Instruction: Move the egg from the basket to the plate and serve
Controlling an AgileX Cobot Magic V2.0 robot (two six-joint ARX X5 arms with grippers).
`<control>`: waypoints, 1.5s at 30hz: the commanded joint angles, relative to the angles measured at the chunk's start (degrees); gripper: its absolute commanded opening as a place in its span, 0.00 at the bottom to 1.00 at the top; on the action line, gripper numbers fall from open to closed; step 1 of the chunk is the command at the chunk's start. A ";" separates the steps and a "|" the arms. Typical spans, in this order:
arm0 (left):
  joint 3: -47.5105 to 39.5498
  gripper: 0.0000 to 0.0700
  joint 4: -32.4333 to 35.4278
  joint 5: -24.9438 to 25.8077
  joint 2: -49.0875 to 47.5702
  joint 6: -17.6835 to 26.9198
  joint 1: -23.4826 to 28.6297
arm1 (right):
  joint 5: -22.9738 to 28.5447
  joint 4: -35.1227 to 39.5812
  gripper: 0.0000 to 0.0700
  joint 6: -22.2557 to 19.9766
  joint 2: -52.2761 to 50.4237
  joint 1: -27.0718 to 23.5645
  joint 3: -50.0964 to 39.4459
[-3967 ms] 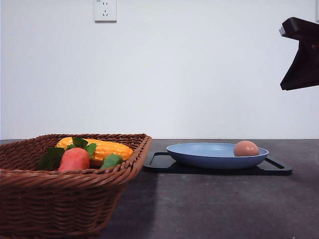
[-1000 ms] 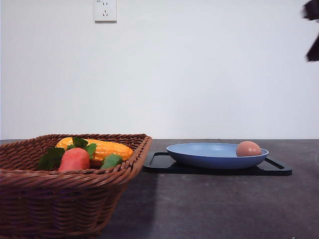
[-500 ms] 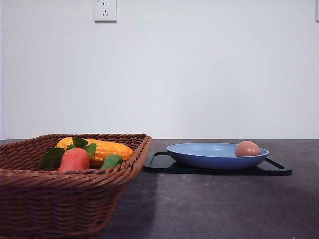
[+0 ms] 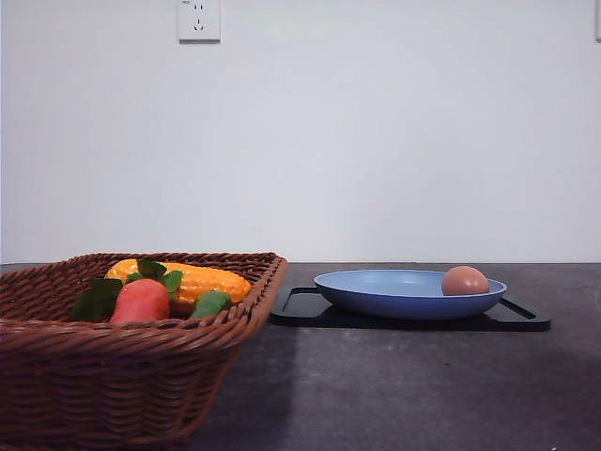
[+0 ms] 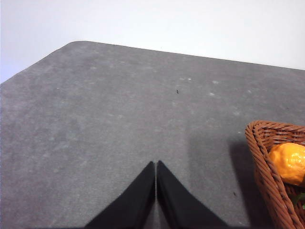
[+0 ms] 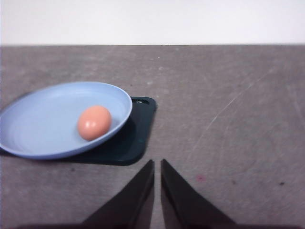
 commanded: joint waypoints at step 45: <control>-1.60 0.00 -0.22 0.09 -0.09 -0.09 0.04 | 0.40 0.92 0.00 3.79 -0.07 0.13 -0.39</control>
